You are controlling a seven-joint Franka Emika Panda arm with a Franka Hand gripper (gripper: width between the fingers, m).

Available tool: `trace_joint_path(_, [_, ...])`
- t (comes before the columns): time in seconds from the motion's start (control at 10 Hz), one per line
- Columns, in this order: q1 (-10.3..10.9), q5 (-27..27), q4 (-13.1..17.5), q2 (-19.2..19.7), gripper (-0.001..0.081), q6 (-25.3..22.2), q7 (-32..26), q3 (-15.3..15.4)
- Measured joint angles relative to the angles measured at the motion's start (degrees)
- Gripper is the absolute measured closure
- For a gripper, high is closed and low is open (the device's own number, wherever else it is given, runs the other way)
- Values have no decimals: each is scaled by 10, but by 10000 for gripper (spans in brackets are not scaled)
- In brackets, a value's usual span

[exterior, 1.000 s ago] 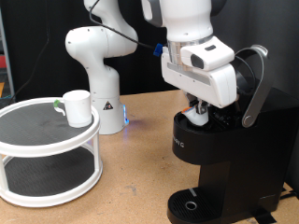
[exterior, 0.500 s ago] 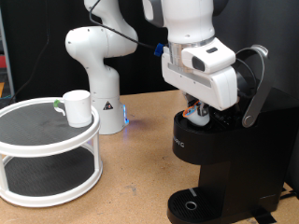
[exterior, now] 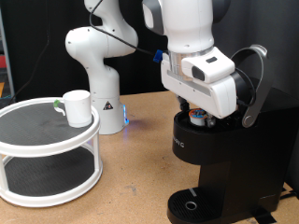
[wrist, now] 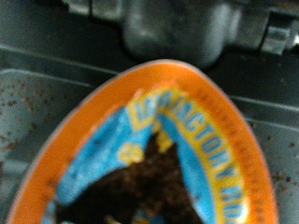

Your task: Make a cup of coffee with the keurig machine

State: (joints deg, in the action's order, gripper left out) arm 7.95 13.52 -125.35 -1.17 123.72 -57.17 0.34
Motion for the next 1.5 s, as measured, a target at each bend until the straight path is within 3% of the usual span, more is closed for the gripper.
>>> trace_joint_path(0.1, [0, 5, -2, 0, 109, 10, -1, 0])
trace_joint_path(0.2, [0, 15, -6, -3, 23, 30, -2, 0])
trace_joint_path(0.4, [0, 46, -14, -14, 2, 49, -20, -3])
trace_joint_path(0.7, [-3, 56, -16, -44, -1, 0, -72, -14])
trace_joint_path(1.1, [-4, 26, -39, -66, -2, -6, -65, -13])
trace_joint_path(1.5, [-3, -2, -67, -65, -2, 23, -41, -5])
